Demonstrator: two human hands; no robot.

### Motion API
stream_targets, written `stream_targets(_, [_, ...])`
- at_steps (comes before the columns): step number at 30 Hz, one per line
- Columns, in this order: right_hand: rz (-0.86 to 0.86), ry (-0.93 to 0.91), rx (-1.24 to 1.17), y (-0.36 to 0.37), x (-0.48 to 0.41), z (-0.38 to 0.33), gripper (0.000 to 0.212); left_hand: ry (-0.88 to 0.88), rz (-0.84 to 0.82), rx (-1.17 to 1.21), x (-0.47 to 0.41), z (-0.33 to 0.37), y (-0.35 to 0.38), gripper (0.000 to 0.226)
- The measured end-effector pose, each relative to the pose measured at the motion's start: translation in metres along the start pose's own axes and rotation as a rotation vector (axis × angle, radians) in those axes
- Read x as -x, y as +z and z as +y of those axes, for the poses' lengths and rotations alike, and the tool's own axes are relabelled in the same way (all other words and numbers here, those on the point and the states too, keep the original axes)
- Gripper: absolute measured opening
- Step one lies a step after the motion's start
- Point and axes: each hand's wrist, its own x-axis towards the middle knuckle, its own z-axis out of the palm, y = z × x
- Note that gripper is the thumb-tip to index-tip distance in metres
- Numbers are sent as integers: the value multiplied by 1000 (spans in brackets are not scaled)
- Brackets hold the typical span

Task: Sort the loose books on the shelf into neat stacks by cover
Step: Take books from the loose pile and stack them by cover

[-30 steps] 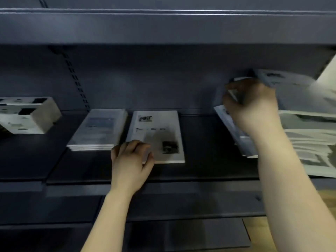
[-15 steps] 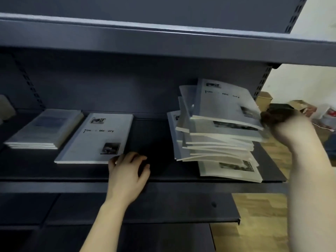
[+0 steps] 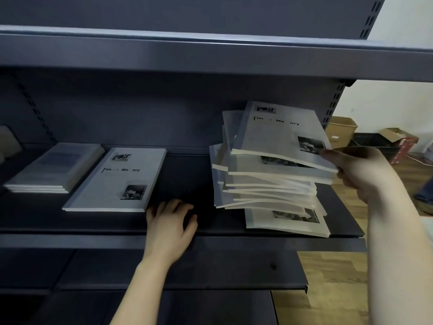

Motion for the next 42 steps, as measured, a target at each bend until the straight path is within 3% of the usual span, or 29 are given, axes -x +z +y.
stream_targets(8, [46,3,96,4,-4,-9,31,4,17,-8,-3,0,0,43])
stream_targets(11, [78,-9,46,8,-6,-10,44,4,25,-6,-3,-2,-1,43])
stream_targets(15, [50,4,60,8,-6,-10,28,7,29,-8,-4,-2,-2,42])
stream_targets(21, [74,-82,145,9,-11,-12,28,7,27,-16,-2,-2,-5,43])
stream_targets(24, [93,-135,31,8,-12,-17,10,1,40,-15,0,-4,-7,42])
stream_targets(27, [79,-136,-149,11,-10,-20,28,-11,62,-3,2,-10,-11,42])
stream_targets(31, [57,-160,-366,26,8,-32,24,-23,92,4,6,-25,-18,41])
stream_targets(35, [6,-204,-405,57,35,-55,5,-50,118,25,10,-51,-26,42])
stream_targets(39, [-47,-209,-453,99,59,-76,18,-68,118,25,12,-88,-36,40])
stream_targets(42, [-77,-194,-443,137,73,-87,11,-63,112,5,13,-123,-47,39])
